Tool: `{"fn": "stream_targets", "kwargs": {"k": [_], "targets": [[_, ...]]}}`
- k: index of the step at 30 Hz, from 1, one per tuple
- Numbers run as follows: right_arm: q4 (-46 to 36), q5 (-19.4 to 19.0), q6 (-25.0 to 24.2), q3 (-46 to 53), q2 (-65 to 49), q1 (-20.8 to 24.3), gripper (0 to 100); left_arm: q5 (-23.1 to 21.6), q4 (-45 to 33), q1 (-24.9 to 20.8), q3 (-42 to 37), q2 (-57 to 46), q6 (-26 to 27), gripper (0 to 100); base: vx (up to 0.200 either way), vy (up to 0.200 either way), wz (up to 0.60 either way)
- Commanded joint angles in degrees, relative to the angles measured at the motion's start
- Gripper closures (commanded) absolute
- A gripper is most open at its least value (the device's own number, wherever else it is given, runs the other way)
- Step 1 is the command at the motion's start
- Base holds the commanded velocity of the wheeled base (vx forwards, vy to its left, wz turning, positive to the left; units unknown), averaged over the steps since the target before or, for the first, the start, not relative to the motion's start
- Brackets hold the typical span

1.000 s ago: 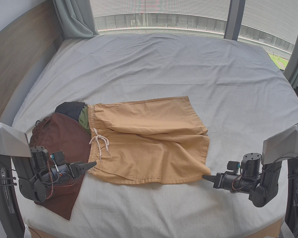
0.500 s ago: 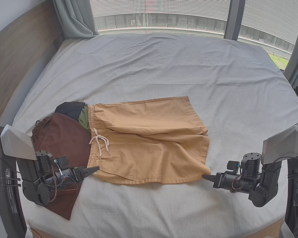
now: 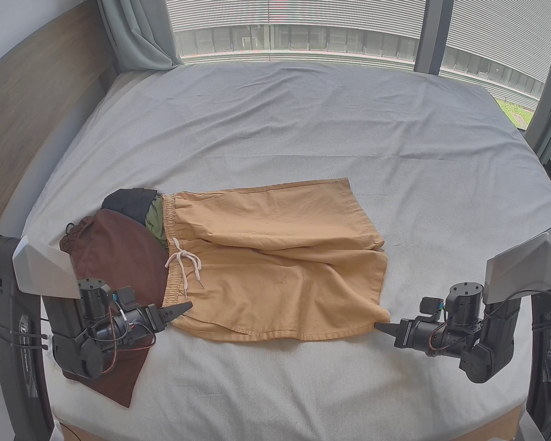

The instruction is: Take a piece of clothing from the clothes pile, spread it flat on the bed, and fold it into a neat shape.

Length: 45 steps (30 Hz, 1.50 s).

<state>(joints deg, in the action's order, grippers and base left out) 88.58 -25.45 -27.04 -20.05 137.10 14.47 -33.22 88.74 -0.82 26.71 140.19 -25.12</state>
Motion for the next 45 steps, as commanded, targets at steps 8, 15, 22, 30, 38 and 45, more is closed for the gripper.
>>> {"fn": "stream_targets", "kwargs": {"k": [8, 15, 22, 30, 38, 45], "targets": [[0.0, 0.0, 0.0, 0.0, 0.2, 0.0, 100, -0.4, 0.0, 0.1, -0.4, 0.3, 0.3, 100, 0.000, 0.000, 0.00], [0.0, 0.0, 0.1, 0.0, 0.2, -0.1, 100, -0.8, -0.1, 0.5, -0.5, 0.3, 0.3, 100, 0.000, 0.000, 0.00], [0.0, -0.1, 1.1, 1.9, -0.6, -0.2, 100, -2.6, 0.0, 0.6, -1.3, 0.0, 0.7, 100, 0.000, 0.000, 0.00], [-0.1, -0.6, 7.8, 6.2, -0.5, -1.4, 100, -5.8, 0.0, 1.9, -4.2, -1.0, 4.4, 100, 0.000, 0.000, 0.00], [-0.1, -0.7, 10.0, 8.1, -0.5, -1.5, 100, -6.9, 0.0, 3.3, -6.8, -1.4, 8.2, 100, 0.000, 0.000, 0.00], [-0.1, -1.6, 12.5, 10.3, -0.6, -1.9, 100, -12.4, 0.0, 5.5, -11.5, -4.9, 8.4, 100, 0.000, 0.000, 0.00]]}}
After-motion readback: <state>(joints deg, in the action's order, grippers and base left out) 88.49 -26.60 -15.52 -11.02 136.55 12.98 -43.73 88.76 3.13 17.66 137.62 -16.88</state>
